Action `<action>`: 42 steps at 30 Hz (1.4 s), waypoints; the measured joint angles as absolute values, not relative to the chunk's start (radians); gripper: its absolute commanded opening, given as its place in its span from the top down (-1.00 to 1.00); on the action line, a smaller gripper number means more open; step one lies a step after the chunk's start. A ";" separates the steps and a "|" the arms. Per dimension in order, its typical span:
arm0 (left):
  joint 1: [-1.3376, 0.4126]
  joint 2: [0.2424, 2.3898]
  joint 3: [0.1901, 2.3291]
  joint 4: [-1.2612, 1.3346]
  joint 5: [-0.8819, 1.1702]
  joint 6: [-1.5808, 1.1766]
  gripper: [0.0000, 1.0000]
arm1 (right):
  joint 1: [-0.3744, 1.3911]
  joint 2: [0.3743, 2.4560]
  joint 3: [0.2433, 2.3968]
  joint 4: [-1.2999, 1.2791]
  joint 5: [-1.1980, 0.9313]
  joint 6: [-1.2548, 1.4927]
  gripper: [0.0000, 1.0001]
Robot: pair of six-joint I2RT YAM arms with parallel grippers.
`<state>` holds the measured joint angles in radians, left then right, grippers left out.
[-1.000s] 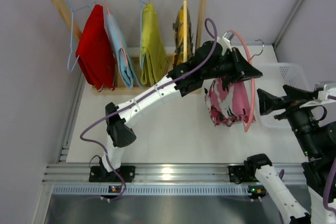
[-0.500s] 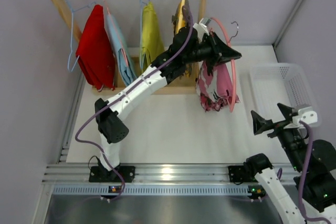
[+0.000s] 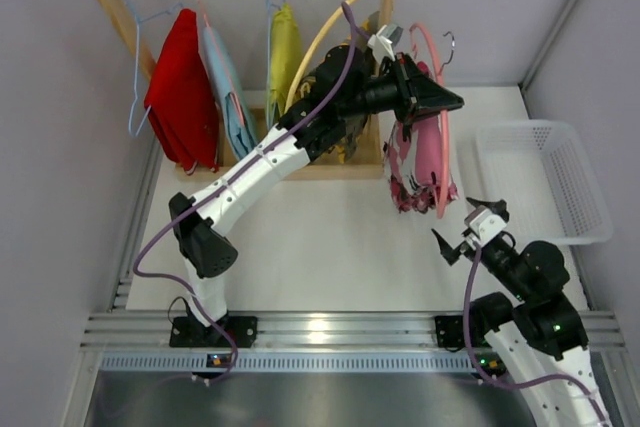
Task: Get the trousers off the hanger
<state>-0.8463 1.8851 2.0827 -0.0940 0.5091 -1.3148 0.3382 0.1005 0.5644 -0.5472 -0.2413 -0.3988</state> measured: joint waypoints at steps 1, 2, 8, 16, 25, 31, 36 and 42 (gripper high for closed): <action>-0.846 1.884 2.083 -0.091 0.511 -1.315 1.00 | 0.338 0.097 0.535 -0.521 -0.255 -0.421 -0.99; -0.846 1.884 2.083 -0.089 0.514 -1.315 1.00 | 0.338 0.092 0.509 -0.498 -0.266 -0.437 -0.99; -0.847 1.884 2.083 -0.082 0.528 -1.321 1.00 | 0.338 0.020 0.371 -0.386 -0.278 -0.506 -0.99; -0.847 1.884 2.083 -0.083 0.535 -1.331 1.00 | 0.338 0.013 0.297 -0.322 -0.244 -0.584 -0.99; -0.848 1.880 2.083 -0.083 0.535 -1.333 1.00 | 0.338 0.071 0.214 -0.166 -0.264 -0.655 -0.99; -0.850 1.876 2.083 -0.083 0.535 -1.333 1.00 | 0.338 0.162 0.165 -0.008 -0.282 -0.695 -0.99; -0.850 1.871 2.083 -0.083 0.535 -1.336 1.00 | 0.338 0.258 0.157 0.079 -0.260 -0.699 -0.99; -0.850 1.867 2.083 -0.083 0.535 -1.337 1.00 | 0.337 0.257 0.167 0.118 -0.294 -0.688 -0.99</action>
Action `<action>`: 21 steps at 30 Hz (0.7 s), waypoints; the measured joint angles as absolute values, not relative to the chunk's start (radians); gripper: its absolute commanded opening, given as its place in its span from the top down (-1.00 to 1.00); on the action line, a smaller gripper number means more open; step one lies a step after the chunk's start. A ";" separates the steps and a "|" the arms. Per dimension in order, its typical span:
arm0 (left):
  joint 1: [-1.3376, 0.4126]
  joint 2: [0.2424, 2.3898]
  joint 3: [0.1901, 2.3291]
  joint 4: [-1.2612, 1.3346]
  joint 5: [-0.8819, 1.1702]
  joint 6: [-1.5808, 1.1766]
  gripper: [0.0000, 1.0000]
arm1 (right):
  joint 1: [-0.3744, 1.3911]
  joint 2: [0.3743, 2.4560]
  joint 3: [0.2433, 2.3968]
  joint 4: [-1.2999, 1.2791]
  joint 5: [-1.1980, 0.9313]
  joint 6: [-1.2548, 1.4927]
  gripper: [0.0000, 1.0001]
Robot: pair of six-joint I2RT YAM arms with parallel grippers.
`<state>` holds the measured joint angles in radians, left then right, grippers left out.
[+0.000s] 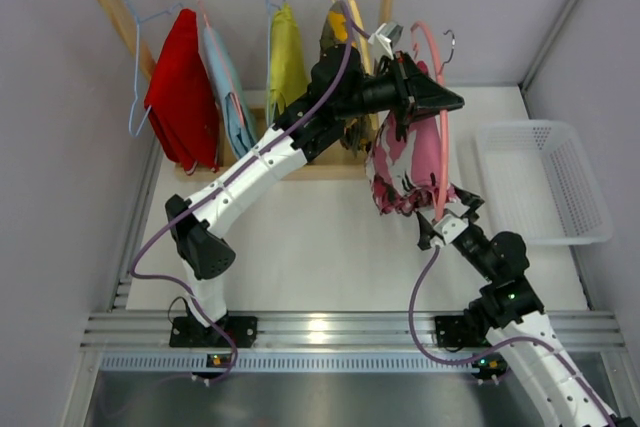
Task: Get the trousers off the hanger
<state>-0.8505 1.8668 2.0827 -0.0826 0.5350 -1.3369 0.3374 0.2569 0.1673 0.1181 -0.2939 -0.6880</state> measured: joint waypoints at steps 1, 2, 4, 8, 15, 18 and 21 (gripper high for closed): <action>-0.850 1.867 2.083 -0.083 0.535 -1.337 1.00 | 0.337 0.258 0.172 0.121 -0.295 -0.685 -0.99; -0.850 1.867 2.083 -0.083 0.535 -1.336 1.00 | 0.337 0.262 0.178 0.127 -0.297 -0.679 -0.99; -0.851 1.867 2.083 -0.083 0.535 -1.337 1.00 | 0.337 0.272 0.189 0.138 -0.305 -0.671 -0.99; -0.850 1.867 2.083 -0.083 0.535 -1.338 1.00 | 0.337 0.300 0.197 0.171 -0.335 -0.661 -0.99; -0.850 1.867 2.083 -0.083 0.534 -1.336 1.00 | 0.337 0.405 0.197 0.272 -0.311 -0.651 -0.98; -0.850 1.867 2.083 -0.083 0.534 -1.337 1.00 | 0.336 0.439 0.198 0.315 -0.305 -0.635 -0.89; -0.850 1.866 2.083 -0.083 0.532 -1.337 1.00 | 0.336 0.467 0.199 0.353 -0.285 -0.616 -0.79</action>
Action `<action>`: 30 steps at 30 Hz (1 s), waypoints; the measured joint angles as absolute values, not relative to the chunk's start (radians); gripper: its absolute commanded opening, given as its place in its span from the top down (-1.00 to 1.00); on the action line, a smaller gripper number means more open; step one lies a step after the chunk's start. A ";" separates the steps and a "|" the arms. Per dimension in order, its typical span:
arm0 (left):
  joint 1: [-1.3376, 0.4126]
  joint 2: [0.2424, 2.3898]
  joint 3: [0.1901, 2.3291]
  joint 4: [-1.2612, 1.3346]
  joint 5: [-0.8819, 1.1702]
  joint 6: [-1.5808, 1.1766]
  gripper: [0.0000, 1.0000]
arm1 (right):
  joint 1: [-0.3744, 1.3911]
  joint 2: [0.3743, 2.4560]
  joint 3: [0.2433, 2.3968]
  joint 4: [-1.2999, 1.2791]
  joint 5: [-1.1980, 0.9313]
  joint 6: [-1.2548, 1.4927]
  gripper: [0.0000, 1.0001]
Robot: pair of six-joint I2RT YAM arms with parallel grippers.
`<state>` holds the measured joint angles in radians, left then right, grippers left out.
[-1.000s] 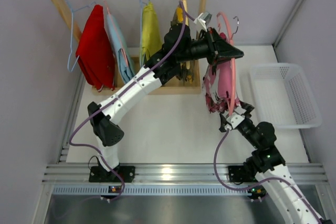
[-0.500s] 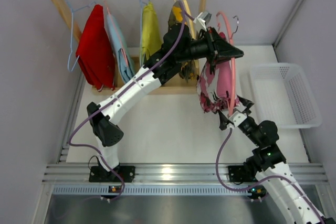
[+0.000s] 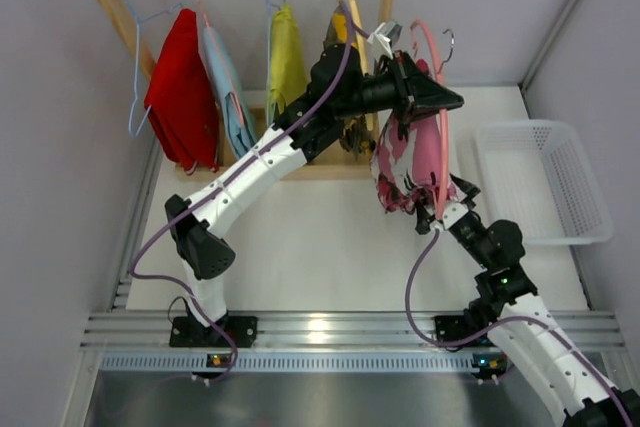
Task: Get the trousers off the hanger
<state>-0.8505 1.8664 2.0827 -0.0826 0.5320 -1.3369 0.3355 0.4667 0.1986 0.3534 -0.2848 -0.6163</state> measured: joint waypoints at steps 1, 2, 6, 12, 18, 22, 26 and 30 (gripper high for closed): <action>-0.850 1.865 2.083 -0.083 0.530 -1.336 1.00 | 0.336 0.476 0.200 0.363 -0.275 -0.610 -0.77; -0.850 1.864 2.083 -0.082 0.529 -1.336 1.00 | 0.336 0.489 0.206 0.373 -0.262 -0.605 -0.77; -0.849 1.856 2.083 -0.082 0.524 -1.337 1.00 | 0.336 0.527 0.236 0.407 -0.230 -0.593 -0.78; -0.849 1.840 2.073 -0.078 0.524 -1.338 1.00 | 0.333 0.521 0.259 0.419 -0.259 -0.583 -0.99; -0.852 1.837 2.070 -0.080 0.527 -1.349 1.00 | 0.331 0.450 0.258 0.392 -0.327 -0.612 -0.99; -0.853 1.837 2.070 -0.081 0.527 -1.353 1.00 | 0.331 0.413 0.258 0.385 -0.371 -0.634 -0.99; -0.853 1.837 2.070 -0.082 0.527 -1.352 1.00 | 0.331 0.411 0.258 0.362 -0.394 -0.653 -0.99; -0.853 1.837 2.070 -0.082 0.527 -1.352 1.00 | 0.331 0.412 0.258 0.353 -0.402 -0.659 -0.99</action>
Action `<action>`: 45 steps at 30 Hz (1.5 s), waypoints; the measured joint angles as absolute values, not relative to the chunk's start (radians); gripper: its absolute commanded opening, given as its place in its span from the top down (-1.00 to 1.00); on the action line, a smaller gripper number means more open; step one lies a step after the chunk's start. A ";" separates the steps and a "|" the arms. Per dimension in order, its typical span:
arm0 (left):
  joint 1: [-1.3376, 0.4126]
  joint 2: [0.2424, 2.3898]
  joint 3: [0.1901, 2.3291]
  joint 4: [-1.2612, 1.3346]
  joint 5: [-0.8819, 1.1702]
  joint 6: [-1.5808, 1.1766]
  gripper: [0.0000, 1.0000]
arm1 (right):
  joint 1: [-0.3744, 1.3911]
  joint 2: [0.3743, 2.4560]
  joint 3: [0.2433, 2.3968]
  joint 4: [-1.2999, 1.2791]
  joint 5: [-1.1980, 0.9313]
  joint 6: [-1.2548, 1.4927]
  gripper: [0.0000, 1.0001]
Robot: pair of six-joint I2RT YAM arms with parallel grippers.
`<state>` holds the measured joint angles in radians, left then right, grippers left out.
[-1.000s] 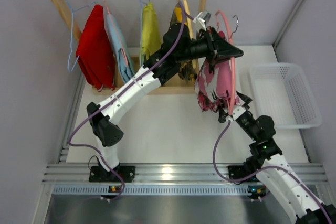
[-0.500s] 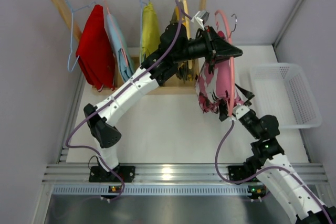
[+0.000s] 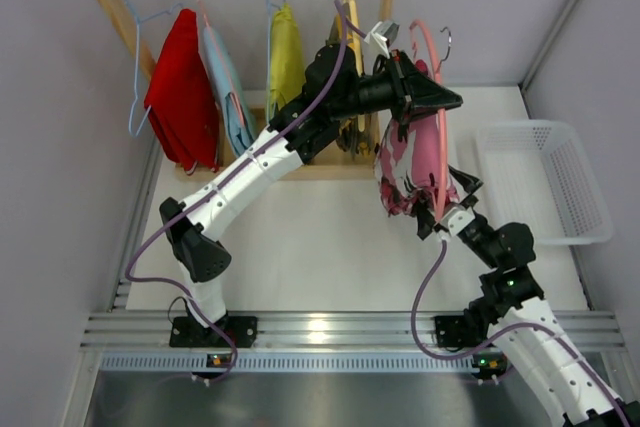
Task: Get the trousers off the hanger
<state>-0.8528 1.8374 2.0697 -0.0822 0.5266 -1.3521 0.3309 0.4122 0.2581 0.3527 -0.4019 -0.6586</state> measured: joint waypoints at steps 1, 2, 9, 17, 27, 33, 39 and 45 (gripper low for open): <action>-0.853 1.837 2.070 -0.082 0.527 -1.353 1.00 | 0.331 0.418 0.258 0.361 -0.398 -0.654 -0.99; -0.854 1.837 2.070 -0.082 0.527 -1.352 1.00 | 0.331 0.427 0.258 0.372 -0.391 -0.650 -0.99; -0.854 1.837 2.069 -0.081 0.516 -1.349 1.00 | 0.331 0.545 0.258 0.516 -0.289 -0.624 -0.98; -0.854 1.837 2.069 -0.078 0.509 -1.345 1.00 | 0.331 0.550 0.258 0.550 -0.273 -0.624 -0.44; -0.840 1.837 2.051 -0.083 0.526 -1.364 1.00 | 0.331 0.358 0.255 0.356 -0.315 -0.699 1.00; -0.825 1.833 2.037 -0.080 0.576 -1.375 1.00 | 0.331 0.265 0.254 0.268 -0.308 -0.723 1.00; -0.804 1.775 1.896 -0.031 0.587 -1.338 1.00 | 0.331 0.313 0.315 0.183 -0.268 -0.674 1.00; -0.772 1.759 1.808 -0.003 0.587 -1.298 1.00 | 0.331 0.405 0.503 0.044 -0.204 -0.564 1.00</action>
<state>-0.7719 1.7588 1.8080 -0.0029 0.5869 -1.2984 0.3305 0.4053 0.5026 0.0437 -0.2035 -0.5644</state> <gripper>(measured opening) 0.104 0.047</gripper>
